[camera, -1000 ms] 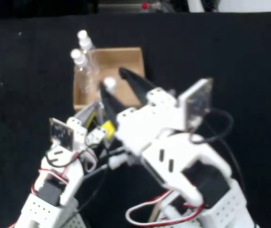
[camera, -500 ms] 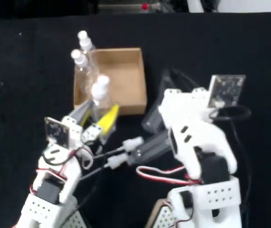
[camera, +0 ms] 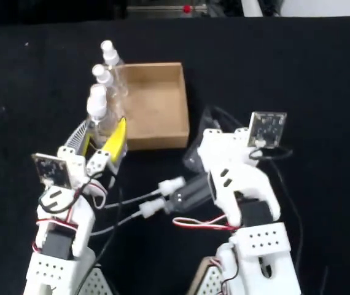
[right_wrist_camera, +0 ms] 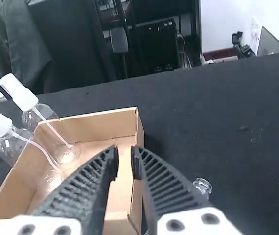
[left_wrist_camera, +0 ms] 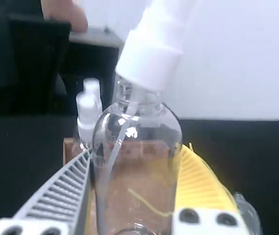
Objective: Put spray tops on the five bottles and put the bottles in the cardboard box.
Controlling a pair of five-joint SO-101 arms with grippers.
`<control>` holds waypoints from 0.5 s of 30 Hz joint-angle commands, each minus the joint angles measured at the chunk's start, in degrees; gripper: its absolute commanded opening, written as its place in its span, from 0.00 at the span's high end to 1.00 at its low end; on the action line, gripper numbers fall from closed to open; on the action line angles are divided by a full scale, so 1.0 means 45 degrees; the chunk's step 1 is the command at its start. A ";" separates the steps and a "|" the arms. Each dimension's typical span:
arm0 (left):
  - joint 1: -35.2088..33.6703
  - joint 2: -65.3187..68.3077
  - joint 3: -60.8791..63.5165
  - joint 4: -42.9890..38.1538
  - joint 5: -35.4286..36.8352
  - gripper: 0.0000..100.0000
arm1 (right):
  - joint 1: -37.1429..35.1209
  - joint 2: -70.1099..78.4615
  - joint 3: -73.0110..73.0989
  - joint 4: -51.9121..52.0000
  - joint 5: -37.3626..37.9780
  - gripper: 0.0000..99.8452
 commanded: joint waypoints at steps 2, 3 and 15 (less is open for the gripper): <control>-0.1338 0.0098 0.0283 -0.1055 -0.0039 0.95 | 0.0254 -0.0127 -0.0068 -0.0430 0.0117 0.96; -0.1690 0.0078 0.0283 -0.1055 -0.0039 0.95 | 0.0254 -0.0127 -0.0068 -0.0430 0.0137 0.96; -0.6222 0.0078 0.0088 -0.1074 -0.0039 0.95 | 0.0254 -0.0127 -0.0068 -0.0430 0.0117 0.96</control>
